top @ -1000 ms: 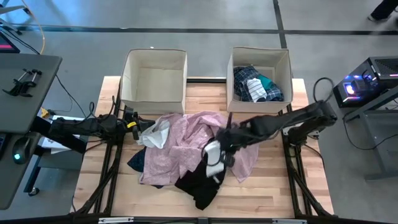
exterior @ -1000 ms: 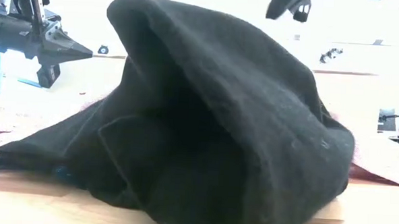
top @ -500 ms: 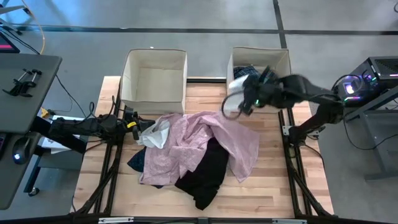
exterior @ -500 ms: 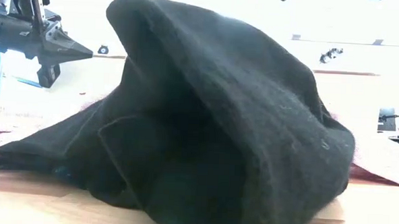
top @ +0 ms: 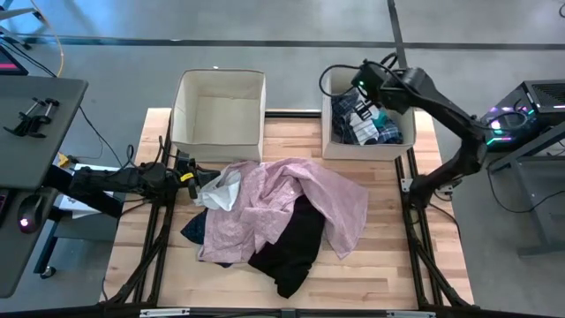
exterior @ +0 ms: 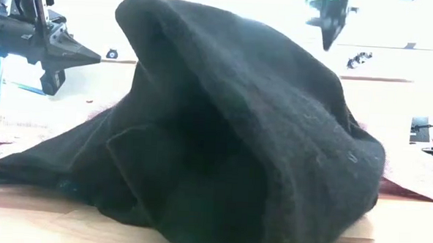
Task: Sort clothes
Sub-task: Put the white sock into the top right laundry bin
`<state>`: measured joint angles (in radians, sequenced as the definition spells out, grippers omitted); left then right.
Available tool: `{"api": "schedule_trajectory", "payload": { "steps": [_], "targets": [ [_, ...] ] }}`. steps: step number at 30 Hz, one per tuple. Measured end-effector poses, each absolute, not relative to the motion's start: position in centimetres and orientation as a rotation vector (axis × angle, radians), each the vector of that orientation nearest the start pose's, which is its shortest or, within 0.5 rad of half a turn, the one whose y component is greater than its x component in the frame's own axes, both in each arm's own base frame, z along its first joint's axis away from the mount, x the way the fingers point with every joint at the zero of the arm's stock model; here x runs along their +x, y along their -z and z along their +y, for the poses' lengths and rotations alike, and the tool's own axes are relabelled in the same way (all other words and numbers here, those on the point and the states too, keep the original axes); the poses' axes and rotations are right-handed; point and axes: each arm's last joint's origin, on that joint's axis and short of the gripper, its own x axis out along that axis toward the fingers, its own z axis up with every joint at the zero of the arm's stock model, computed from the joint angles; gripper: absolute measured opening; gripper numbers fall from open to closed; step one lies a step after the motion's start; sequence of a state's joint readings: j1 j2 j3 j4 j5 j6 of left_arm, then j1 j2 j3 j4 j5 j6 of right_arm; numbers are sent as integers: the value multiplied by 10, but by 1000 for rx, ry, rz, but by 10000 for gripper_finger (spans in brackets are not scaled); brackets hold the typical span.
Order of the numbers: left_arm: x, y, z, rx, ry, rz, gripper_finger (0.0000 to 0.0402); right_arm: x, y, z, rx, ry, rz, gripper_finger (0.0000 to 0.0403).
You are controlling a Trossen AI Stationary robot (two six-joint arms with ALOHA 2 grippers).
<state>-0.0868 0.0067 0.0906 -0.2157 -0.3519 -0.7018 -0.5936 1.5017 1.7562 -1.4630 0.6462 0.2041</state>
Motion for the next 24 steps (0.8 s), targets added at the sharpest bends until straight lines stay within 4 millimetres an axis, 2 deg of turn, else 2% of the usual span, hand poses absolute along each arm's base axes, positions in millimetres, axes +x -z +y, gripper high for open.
{"api": "schedule_trajectory", "payload": {
  "steps": [4,7,11,14,16,19,21,24],
  "targets": [
    [90,-173,2,-653,-298,33,0,199,-357,-181,238,1159,1247,5],
    [90,-173,2,-653,-298,33,0,198,-317,-191,355,1091,1275,10],
    [90,-173,3,-649,-308,30,0,196,-262,-193,555,1037,1244,31],
    [89,-173,3,-649,-331,20,0,189,-232,-190,688,1063,1238,63],
    [89,-173,3,-649,-334,19,0,183,-222,-189,765,1077,1242,88],
    [89,-173,3,-649,-334,19,0,178,-220,-189,816,1067,1269,124],
    [89,-173,3,-650,-334,19,0,178,-227,-191,788,1040,1288,144],
    [89,-173,3,-650,-334,18,0,181,-248,-193,721,992,1265,162]
  ]
}}
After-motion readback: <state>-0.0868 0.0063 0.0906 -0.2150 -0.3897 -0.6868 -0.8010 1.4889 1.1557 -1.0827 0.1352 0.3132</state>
